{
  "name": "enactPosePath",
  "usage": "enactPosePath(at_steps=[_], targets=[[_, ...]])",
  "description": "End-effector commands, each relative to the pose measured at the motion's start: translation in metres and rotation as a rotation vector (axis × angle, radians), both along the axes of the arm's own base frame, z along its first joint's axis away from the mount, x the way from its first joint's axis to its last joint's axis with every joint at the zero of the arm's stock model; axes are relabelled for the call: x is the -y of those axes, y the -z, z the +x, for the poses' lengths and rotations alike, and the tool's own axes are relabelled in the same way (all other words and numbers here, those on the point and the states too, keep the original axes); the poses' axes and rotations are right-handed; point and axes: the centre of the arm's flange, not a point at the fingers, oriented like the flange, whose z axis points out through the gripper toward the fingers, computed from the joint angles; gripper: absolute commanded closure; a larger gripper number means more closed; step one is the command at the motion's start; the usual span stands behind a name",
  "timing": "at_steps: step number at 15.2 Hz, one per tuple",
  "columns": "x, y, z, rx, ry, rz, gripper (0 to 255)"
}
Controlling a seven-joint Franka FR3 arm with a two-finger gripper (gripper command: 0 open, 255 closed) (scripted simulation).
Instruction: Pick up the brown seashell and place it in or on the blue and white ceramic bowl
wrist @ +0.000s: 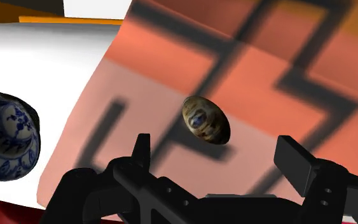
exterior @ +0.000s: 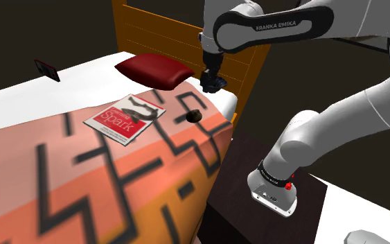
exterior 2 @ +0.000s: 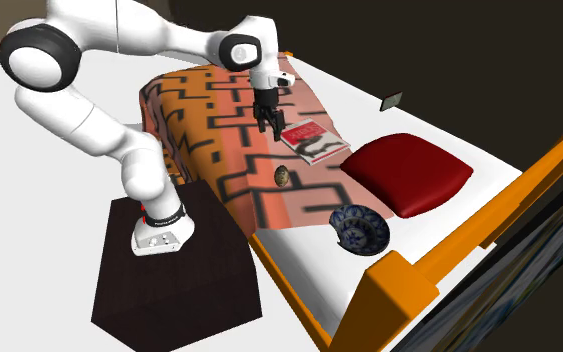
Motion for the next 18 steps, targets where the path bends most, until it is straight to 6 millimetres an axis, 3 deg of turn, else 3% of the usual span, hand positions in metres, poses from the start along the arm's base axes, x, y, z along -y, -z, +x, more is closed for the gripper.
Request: enactPosePath(at_steps=[1, 11, 18], targets=[[-0.005, 0.024, 0.014, -0.025, -0.032, -0.011, 0], [-0.031, 0.154, 0.064, -0.156, -0.184, -0.066, 0], [-0.022, 0.185, 0.061, -0.157, -0.185, -0.067, 0]])
